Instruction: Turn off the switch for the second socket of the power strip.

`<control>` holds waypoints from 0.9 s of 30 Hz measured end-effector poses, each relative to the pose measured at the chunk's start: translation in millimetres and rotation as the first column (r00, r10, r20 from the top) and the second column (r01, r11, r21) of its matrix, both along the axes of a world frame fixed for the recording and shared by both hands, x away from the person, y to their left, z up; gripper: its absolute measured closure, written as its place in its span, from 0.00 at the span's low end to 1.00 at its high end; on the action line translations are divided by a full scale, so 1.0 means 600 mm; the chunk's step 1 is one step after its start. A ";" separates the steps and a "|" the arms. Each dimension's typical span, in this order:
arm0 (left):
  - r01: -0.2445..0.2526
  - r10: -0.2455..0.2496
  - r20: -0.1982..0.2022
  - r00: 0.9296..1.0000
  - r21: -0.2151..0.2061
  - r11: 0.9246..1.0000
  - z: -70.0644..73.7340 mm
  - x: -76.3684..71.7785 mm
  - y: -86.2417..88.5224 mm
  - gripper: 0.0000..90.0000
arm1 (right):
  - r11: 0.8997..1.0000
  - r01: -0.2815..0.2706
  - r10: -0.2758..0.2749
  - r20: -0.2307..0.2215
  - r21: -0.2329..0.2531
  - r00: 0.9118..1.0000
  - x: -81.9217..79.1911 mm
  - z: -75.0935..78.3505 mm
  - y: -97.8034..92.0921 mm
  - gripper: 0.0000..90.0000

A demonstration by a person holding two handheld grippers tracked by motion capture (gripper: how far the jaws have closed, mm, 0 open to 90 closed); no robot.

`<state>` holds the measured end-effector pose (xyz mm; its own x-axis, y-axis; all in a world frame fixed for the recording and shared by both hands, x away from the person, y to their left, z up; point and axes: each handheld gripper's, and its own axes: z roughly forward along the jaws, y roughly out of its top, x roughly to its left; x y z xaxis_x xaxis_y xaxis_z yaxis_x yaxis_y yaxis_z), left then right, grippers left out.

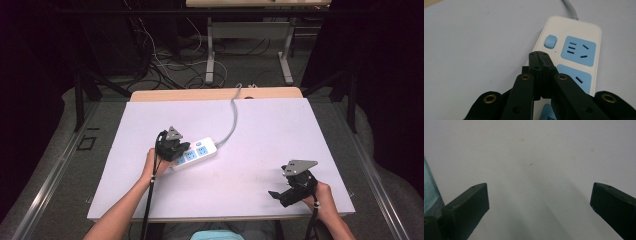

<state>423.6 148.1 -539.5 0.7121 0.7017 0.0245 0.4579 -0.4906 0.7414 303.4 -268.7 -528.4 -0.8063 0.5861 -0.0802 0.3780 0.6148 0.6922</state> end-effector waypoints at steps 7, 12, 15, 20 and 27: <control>-0.007 0.007 0.016 1.000 -0.010 1.000 0.003 -0.001 0.000 1.00 | 1.000 0.002 -0.002 0.001 0.002 1.000 -0.001 0.000 0.000 0.01; -0.006 0.006 0.024 1.000 -0.006 1.000 0.004 -0.001 0.000 1.00 | 1.000 0.000 0.000 0.006 0.002 1.000 -0.001 0.000 0.000 0.01; -0.008 0.009 0.025 1.000 -0.008 1.000 0.004 -0.001 -0.001 1.00 | 1.000 0.003 -0.003 0.006 0.002 1.000 -0.001 0.000 0.000 0.01; -0.003 0.003 0.025 1.000 -0.003 1.000 0.004 -0.001 0.000 1.00 | 1.000 -0.001 0.001 0.013 0.003 1.000 0.000 -0.001 0.000 0.01; -0.007 0.007 0.016 1.000 -0.003 1.000 0.005 -0.001 0.000 1.00 | 1.000 -0.007 0.007 0.012 0.001 1.000 0.000 -0.001 0.000 0.01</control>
<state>422.8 147.9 -536.5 0.7067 0.7067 0.0333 0.4497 -0.4850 0.7500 303.7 -268.7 -528.8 -0.8094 0.5806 -0.0887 0.3657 0.6164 0.6973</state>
